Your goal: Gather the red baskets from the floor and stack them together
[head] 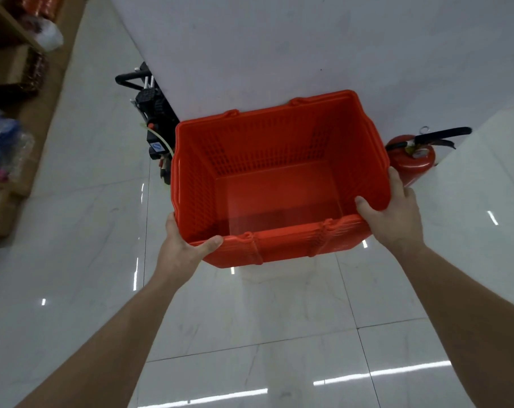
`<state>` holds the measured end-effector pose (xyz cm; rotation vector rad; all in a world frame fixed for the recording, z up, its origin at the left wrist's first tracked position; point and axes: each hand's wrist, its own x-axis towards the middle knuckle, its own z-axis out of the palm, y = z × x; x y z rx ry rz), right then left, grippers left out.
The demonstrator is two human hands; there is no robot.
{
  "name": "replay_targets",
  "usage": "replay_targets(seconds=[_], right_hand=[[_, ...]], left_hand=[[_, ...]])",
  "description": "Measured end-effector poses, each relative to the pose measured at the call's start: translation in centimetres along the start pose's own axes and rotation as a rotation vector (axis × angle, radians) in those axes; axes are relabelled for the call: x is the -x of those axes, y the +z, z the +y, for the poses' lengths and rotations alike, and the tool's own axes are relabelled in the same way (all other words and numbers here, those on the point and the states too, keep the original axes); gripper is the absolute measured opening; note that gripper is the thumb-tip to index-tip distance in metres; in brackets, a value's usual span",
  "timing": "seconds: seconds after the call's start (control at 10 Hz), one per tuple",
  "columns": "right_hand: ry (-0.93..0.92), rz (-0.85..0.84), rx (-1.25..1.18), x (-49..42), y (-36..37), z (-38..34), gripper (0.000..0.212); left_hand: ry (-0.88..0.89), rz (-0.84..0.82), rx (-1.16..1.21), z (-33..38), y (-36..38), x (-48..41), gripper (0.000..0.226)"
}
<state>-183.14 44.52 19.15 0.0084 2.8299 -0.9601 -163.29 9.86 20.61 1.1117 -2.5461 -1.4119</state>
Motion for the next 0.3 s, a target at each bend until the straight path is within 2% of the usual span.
replay_targets(seconds=[0.1, 0.2, 0.3], right_hand=[[0.007, -0.009, 0.324, 0.8, -2.0, -1.4, 0.100], [-0.097, 0.000, 0.476, 2.9, -4.7, -4.5, 0.104], [-0.192, -0.101, 0.518, 5.7, -7.4, -8.7, 0.104]], left_hand=[[-0.009, -0.028, -0.217, 1.6, -1.2, 0.8, 0.120], [0.079, 0.032, -0.609, 4.6, -2.5, 3.0, 0.115], [0.181, 0.009, -0.712, 7.7, -4.1, 5.7, 0.102]])
